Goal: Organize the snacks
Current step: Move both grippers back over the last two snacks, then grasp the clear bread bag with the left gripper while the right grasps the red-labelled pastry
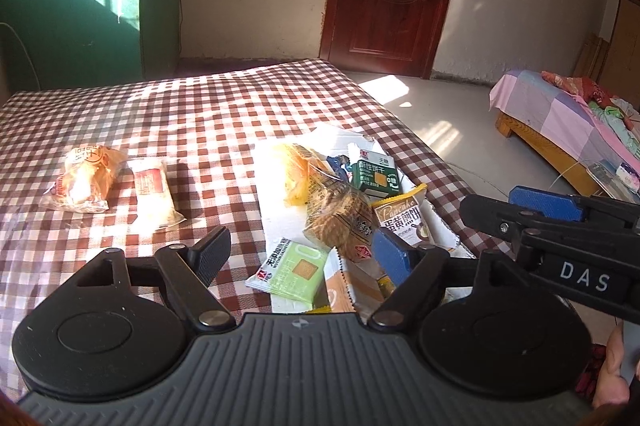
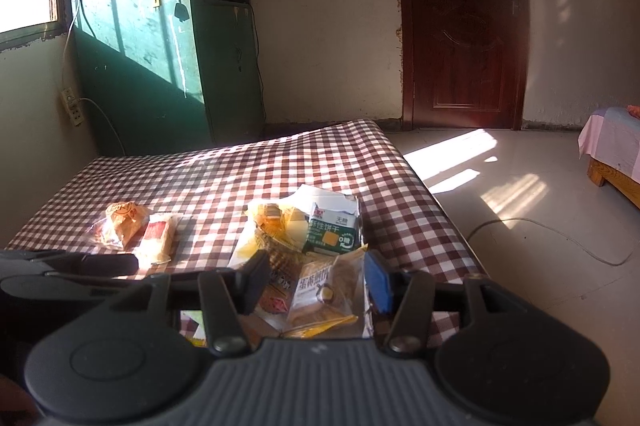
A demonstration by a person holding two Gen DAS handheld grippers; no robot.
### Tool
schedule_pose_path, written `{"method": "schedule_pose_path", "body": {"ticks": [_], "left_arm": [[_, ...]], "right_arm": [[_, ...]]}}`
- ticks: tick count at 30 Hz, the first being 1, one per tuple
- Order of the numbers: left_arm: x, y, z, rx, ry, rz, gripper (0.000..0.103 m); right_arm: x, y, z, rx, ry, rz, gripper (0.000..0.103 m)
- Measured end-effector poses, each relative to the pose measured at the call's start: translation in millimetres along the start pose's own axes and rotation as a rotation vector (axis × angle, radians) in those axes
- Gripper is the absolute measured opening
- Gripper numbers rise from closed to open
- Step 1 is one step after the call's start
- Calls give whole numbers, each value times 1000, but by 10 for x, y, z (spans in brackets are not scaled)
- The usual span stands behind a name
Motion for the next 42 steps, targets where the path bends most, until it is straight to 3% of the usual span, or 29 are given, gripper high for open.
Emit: {"method": "schedule_pose_path", "body": {"ticks": [5, 24, 31, 42], "left_arm": [[-15, -372, -26, 74, -5, -43, 98], [-12, -1648, 59, 251, -23, -175, 100], [88, -2007, 493, 294, -45, -186, 103], [438, -2329, 1445, 282, -74, -138, 103]], "right_arm": [[14, -222, 129, 39, -17, -31, 59], [125, -1034, 808, 188, -99, -119, 61], [191, -1146, 1209, 199, -133, -119, 65], [217, -1216, 2095, 189, -224, -119, 69]]}}
Point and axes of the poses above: each gripper's, at about its wrist camera, not at the fingertips, and z roughly the way its jaws point, y to its right, x to its top, the point moved 2 cm from there along z, roughly the way its jaws point, and after that the axes turned 12 degrees about x, right-handed, at the moved point
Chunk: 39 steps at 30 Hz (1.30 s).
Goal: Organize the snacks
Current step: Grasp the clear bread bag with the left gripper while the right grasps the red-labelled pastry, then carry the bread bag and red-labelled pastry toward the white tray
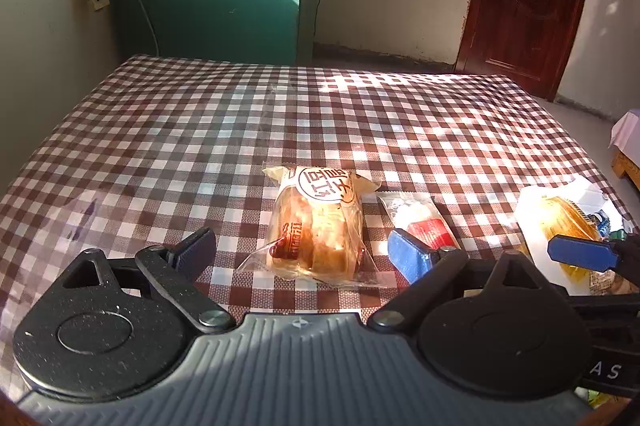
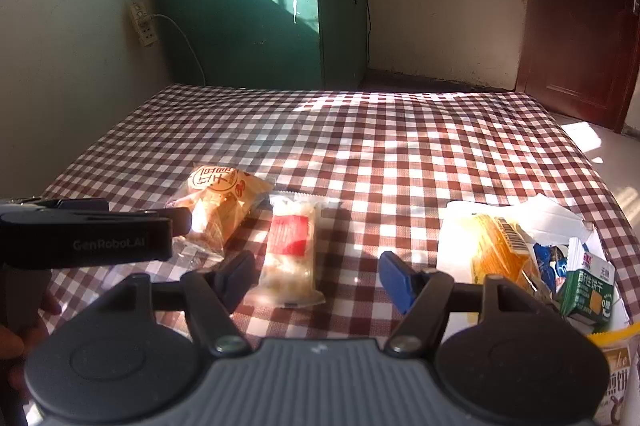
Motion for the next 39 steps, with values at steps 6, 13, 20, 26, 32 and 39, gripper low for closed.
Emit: {"method": "schedule_pose_path", "body": {"ticks": [6, 13, 20, 26, 32, 39], "left_arm": [[70, 134, 462, -5, -42, 41, 103], [100, 211, 827, 4, -64, 56, 94], [106, 185, 825, 21, -33, 73, 80], [56, 137, 646, 28, -27, 53, 79], [80, 78, 338, 35, -2, 30, 79], [73, 18, -227, 47, 55, 14, 79]], "right_arm": [[45, 81, 409, -10, -50, 9, 70], [76, 94, 730, -2, -86, 1, 73], [98, 43, 982, 37, -104, -17, 39], [50, -60, 878, 40, -91, -25, 33], [65, -140, 553, 44, -55, -36, 33], [82, -201, -3, 43, 8, -56, 33]]}}
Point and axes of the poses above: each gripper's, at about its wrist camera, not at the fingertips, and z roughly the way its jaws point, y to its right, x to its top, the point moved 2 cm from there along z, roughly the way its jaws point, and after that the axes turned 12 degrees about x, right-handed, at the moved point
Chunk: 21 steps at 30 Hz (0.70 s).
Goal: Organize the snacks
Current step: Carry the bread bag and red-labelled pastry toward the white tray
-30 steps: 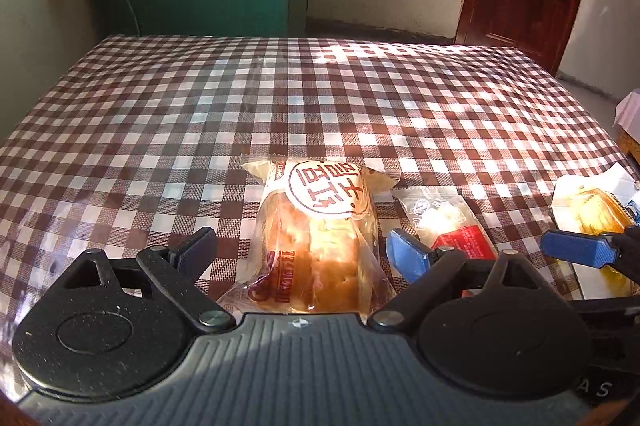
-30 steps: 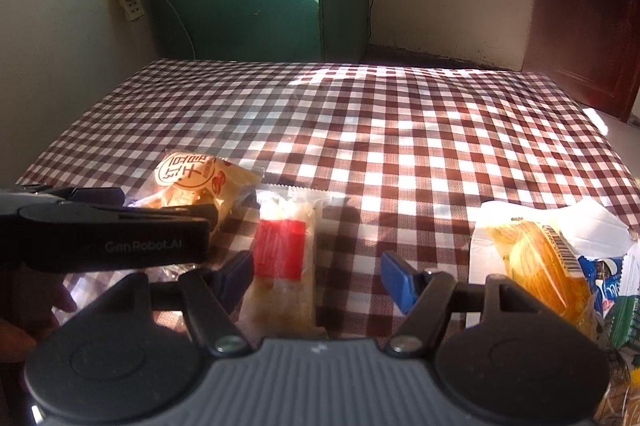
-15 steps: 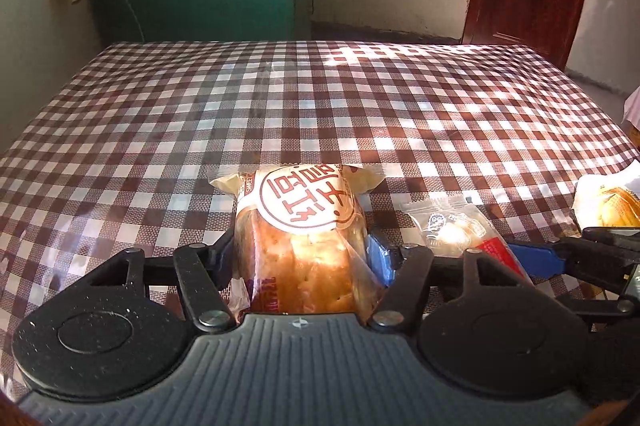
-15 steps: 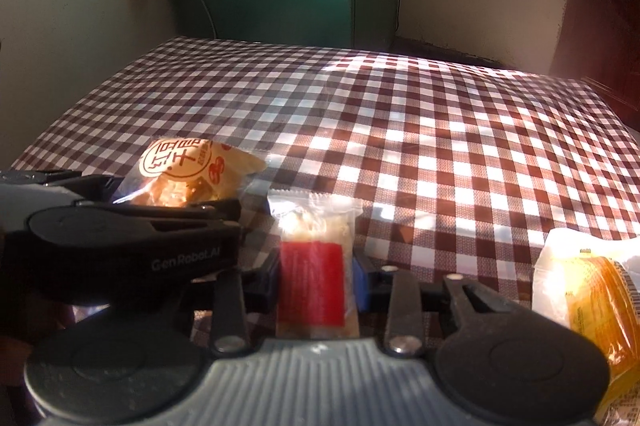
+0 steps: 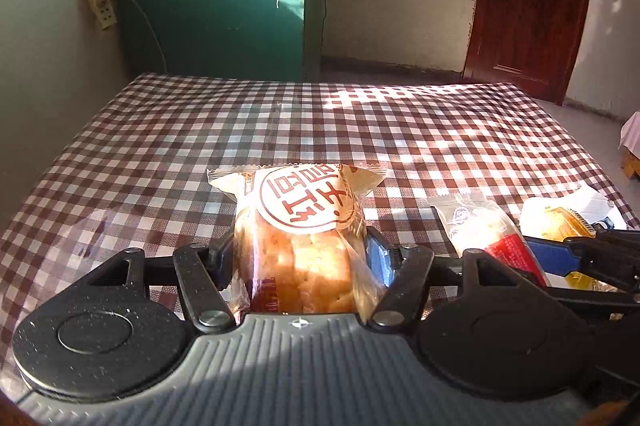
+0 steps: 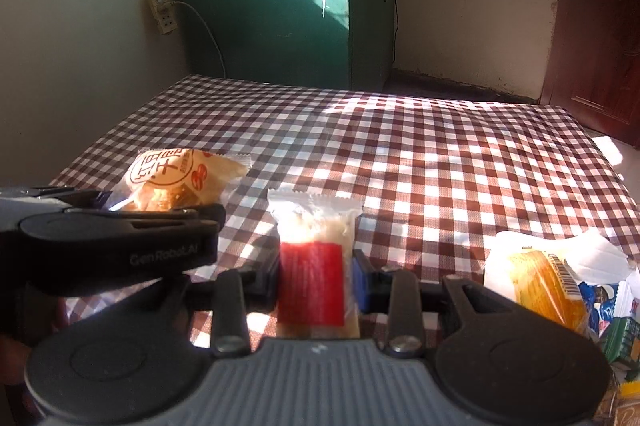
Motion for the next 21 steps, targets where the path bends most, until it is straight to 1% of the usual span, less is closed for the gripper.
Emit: {"method": "schedule_pose_path", "body": {"ticks": [5, 12, 16, 21], "left_arm": [[-72, 15, -341, -18, 18, -3, 79], [-172, 195, -808, -71, 46, -12, 79], [-226, 444, -1000, -116, 58, 6, 79], [-285, 757, -1154, -181, 69, 38, 79]], "right_arm": [[-12, 1, -373, -3, 47, 22, 33], [-159, 2, -912, -56, 92, 0, 33], [-280, 79, -1193, -83, 109, 14, 33], [-413, 302, -1509, -147, 133, 42, 33]]}}
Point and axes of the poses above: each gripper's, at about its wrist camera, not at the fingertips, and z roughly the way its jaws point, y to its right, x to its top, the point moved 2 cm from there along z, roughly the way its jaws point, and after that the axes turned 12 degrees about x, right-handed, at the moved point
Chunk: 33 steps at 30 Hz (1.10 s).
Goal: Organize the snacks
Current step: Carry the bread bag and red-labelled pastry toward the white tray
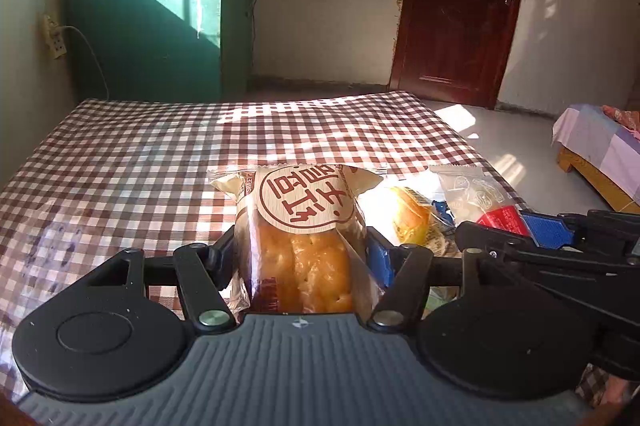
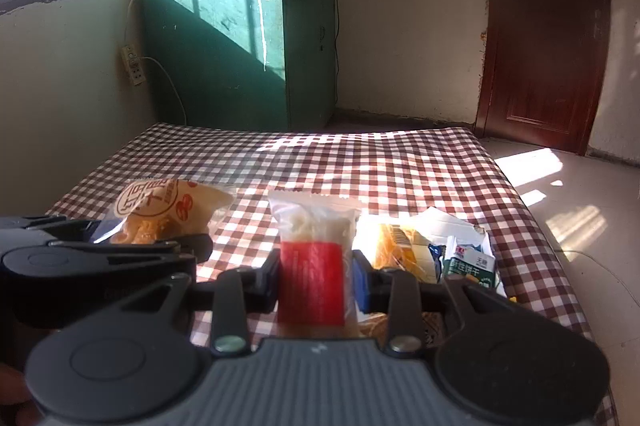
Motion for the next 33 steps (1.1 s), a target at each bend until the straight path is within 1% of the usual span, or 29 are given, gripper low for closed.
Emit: {"method": "schedule_pose_path", "body": {"ticks": [7, 12, 15, 17, 20, 24, 30, 33], "left_arm": [[5, 422, -15, -65, 12, 41, 79], [-19, 540, 67, -96, 4, 62, 79], [-22, 600, 88, -108, -2, 71, 79], [-71, 714, -5, -115, -2, 81, 79], [-105, 782, -3, -122, -6, 91, 79], [-133, 883, 114, -123, -16, 99, 79], [-136, 902, 208, -123, -27, 104, 79], [-155, 921, 190, -122, -31, 107, 79]], "right_arm": [[-25, 451, -296, -92, 38, 45, 33], [-43, 681, -391, -138, 51, 69, 33], [-73, 772, -390, -148, 49, 85, 33], [-96, 803, -371, -147, 43, 90, 33], [-125, 828, -346, -145, 36, 93, 33], [-139, 850, -291, -138, 28, 98, 33], [-155, 885, -244, -135, 22, 101, 33], [-157, 899, -229, -138, 20, 107, 33]]}}
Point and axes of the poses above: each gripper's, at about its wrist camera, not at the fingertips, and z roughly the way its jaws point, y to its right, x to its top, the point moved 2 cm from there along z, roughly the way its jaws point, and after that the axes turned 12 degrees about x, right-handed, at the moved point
